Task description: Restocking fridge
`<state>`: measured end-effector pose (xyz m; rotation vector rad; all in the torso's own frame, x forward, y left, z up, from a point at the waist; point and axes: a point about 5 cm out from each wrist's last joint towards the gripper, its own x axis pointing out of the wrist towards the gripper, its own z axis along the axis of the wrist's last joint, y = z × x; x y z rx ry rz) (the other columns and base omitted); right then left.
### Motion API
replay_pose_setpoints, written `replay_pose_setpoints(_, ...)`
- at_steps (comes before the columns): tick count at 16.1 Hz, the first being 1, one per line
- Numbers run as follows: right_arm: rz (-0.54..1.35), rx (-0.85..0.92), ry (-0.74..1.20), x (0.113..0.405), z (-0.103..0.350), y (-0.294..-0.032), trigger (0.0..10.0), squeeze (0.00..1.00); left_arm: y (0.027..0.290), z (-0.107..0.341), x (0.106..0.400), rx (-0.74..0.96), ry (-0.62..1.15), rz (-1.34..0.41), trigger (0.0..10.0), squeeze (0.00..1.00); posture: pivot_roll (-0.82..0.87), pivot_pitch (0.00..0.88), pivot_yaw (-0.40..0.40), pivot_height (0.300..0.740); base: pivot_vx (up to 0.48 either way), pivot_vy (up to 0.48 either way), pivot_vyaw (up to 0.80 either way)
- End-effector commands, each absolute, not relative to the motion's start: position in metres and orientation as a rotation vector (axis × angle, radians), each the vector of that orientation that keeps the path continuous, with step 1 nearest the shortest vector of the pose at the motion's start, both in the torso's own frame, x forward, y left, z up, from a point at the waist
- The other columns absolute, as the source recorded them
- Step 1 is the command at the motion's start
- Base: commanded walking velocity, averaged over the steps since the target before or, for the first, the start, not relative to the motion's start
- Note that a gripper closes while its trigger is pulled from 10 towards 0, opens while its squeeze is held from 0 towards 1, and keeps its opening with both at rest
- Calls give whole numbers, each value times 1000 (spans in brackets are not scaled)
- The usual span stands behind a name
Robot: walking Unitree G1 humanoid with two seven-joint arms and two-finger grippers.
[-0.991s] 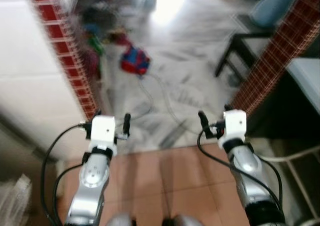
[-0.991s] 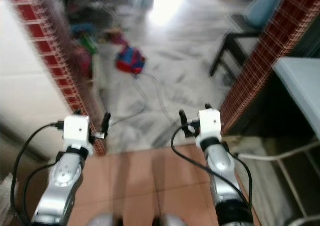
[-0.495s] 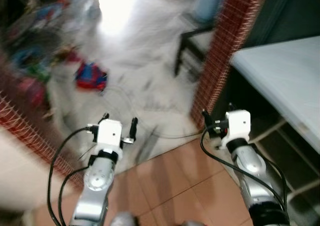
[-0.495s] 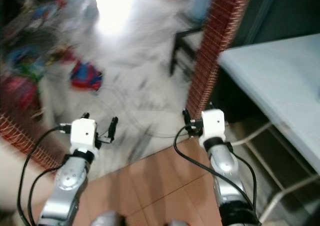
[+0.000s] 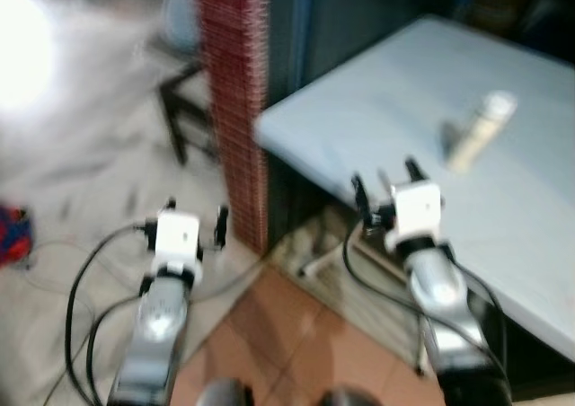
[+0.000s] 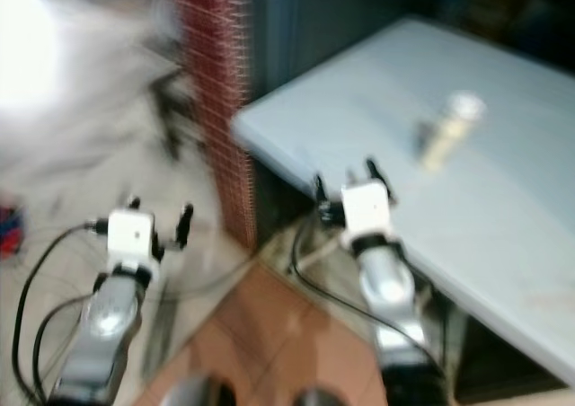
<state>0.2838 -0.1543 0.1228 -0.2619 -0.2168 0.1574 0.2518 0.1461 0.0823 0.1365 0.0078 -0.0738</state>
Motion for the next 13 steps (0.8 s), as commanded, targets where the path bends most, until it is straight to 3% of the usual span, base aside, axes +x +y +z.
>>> replay_pose_setpoints(1, 144, -312, -257, 288, 133, -161, 10000, 0, 137, 84, 253, 121, -2, -103, 10000, 0, 59, 51, 0, 740, 390, 0, -800)
replay_pose_setpoints(6, 14, -370, -263, 301, 141, -172, 10000, 0, 137, 85, 253, 112, -12, -102, 10000, 0, 60, 51, 2, 740, 351, 0, -798)
replay_pose_setpoints(13, 100, -277, -315, 306, 150, -156, 10000, 0, 140, 87, 253, 136, -22, -84, 10000, 0, 70, 58, 12, 740, 0, 0, 0)
